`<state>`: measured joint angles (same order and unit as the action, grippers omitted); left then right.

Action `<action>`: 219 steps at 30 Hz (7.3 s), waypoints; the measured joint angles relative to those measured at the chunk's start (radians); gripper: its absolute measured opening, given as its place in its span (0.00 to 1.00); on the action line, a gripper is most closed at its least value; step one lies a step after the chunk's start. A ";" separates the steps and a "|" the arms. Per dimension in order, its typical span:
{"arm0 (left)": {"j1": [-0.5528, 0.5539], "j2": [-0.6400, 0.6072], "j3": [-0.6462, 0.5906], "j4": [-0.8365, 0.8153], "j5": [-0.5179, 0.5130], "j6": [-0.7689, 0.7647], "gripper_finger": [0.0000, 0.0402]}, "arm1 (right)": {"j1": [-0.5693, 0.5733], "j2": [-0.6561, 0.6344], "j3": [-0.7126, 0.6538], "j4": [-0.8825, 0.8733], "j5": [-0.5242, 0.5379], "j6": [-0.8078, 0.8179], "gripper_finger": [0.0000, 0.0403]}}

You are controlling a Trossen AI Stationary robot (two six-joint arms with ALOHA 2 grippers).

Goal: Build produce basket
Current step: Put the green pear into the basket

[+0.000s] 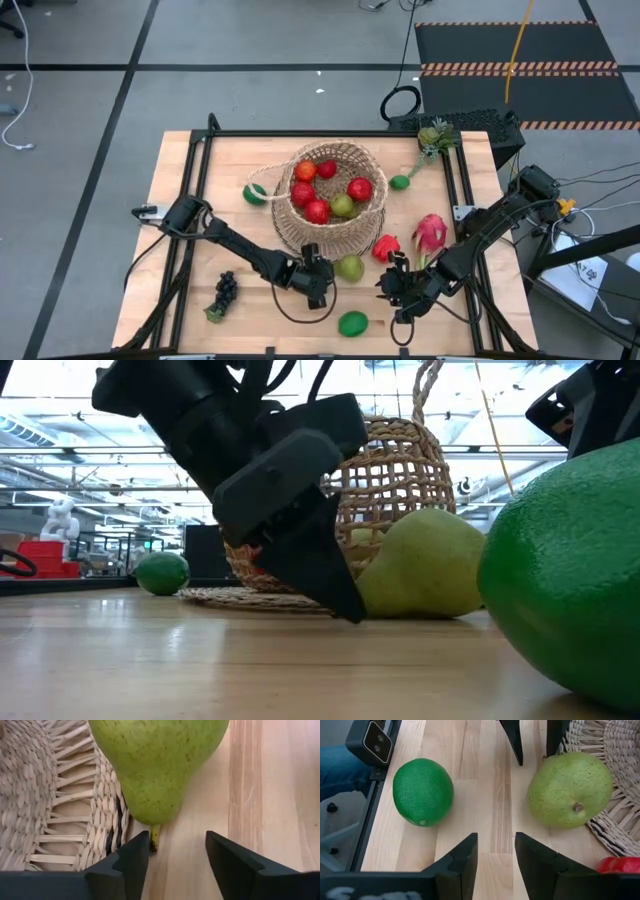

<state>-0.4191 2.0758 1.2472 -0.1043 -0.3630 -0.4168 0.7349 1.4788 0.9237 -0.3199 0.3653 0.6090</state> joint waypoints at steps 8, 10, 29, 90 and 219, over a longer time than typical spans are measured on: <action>0.008 0.023 0.002 0.019 -0.001 0.015 0.34 | 0.000 0.000 0.000 0.000 0.000 0.000 0.32; 0.011 0.024 0.002 0.023 0.002 0.020 0.31 | 0.000 0.000 0.000 0.001 0.000 0.000 0.32; 0.006 0.005 0.002 0.032 -0.021 0.145 0.02 | 0.000 0.000 0.000 0.000 -0.005 0.007 0.32; -0.231 -0.664 -0.395 0.732 -0.309 0.618 0.01 | 0.052 -0.077 0.000 0.189 0.238 -0.075 0.32; -0.165 -0.665 -0.396 0.790 -0.304 0.651 0.03 | 0.033 -0.038 -0.021 0.658 0.401 -0.136 0.32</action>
<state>-0.5838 1.4113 0.8509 0.6861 -0.6669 0.2343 0.7677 1.4406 0.9028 0.3383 0.7662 0.4726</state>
